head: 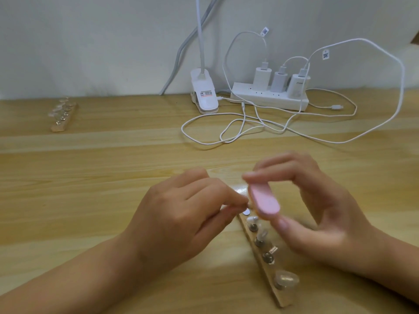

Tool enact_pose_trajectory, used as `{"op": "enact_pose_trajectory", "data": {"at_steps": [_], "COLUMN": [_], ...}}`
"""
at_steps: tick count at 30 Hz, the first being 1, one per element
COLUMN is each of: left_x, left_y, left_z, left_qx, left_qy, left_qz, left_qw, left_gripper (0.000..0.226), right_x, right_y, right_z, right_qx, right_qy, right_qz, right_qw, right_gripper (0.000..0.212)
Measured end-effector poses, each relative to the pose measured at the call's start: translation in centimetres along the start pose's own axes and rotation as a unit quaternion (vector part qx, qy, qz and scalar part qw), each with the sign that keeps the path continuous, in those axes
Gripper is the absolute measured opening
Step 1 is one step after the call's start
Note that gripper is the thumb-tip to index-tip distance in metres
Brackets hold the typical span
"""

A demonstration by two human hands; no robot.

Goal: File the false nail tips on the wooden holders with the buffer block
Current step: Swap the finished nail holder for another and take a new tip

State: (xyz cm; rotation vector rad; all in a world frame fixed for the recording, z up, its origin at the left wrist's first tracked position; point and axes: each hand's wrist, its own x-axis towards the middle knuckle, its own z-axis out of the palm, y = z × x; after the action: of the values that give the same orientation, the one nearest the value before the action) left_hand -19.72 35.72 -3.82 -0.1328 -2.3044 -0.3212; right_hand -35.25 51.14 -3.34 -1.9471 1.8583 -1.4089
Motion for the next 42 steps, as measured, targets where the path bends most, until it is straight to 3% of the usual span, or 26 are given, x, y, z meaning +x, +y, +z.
{"op": "enact_pose_trajectory", "data": {"at_steps": [4,8,11,15,19,22,24,27,31,35,37,39,42], "left_x": [0.09,-0.01,0.09,0.00,-0.01,-0.15,-0.12,0.01,0.00,0.00,-0.01,0.01,-0.02], "left_y": [0.11,0.14,0.16,0.23,0.24,0.25,0.21,0.25,0.30,0.34,0.42,0.43,0.39], "left_z": [0.09,0.14,0.08,0.16,0.23,0.30,0.30,0.27,0.15,0.15,0.21,0.21,0.16], "left_qx": [-0.002,0.009,0.007,0.014,0.012,0.005,0.002,-0.023,-0.045,-0.043,-0.047,-0.046,-0.078], "left_qy": [0.012,0.008,0.013,0.018,0.033,0.033,0.030,0.030,0.026,0.031,0.028,0.026,0.025], "left_qz": [0.001,0.008,0.001,0.017,0.034,0.039,0.040,0.019,0.006,0.021,0.028,0.024,-0.010], "left_qw": [1.000,1.000,1.000,1.000,0.999,0.999,0.999,0.999,0.999,0.998,0.998,0.998,0.997], "left_gripper": [0.024,0.024,0.026,0.019,0.018,0.008,0.006,0.013,0.005,0.004,0.004,0.004,0.002], "right_x": [0.39,-0.01,0.21,0.11,0.26,0.06,0.11,0.45,-0.01,0.16,0.05,-0.14,0.32], "right_y": [0.43,0.08,0.44,0.02,0.36,-0.06,0.29,0.66,0.09,0.56,0.12,-0.11,0.67], "right_z": [-0.07,0.08,0.04,0.03,-0.22,-0.18,0.06,-0.17,-0.12,-0.15,-0.33,-0.13,0.06], "right_qx": [0.035,0.024,0.041,0.050,0.079,0.073,0.041,0.072,0.054,0.072,0.077,0.026,-0.047], "right_qy": [0.022,-0.002,0.008,-0.024,0.004,-0.007,-0.019,0.029,-0.020,0.007,0.018,0.000,0.002], "right_qz": [0.081,0.030,0.098,0.062,0.117,0.050,0.062,0.097,-0.005,0.047,0.015,-0.017,0.035], "right_qw": [0.996,0.999,0.994,0.997,0.990,0.996,0.997,0.992,0.998,0.996,0.997,1.000,0.998], "right_gripper": [0.037,0.037,0.038,0.036,0.037,0.036,0.036,0.040,0.046,0.044,0.045,0.046,0.043]}}
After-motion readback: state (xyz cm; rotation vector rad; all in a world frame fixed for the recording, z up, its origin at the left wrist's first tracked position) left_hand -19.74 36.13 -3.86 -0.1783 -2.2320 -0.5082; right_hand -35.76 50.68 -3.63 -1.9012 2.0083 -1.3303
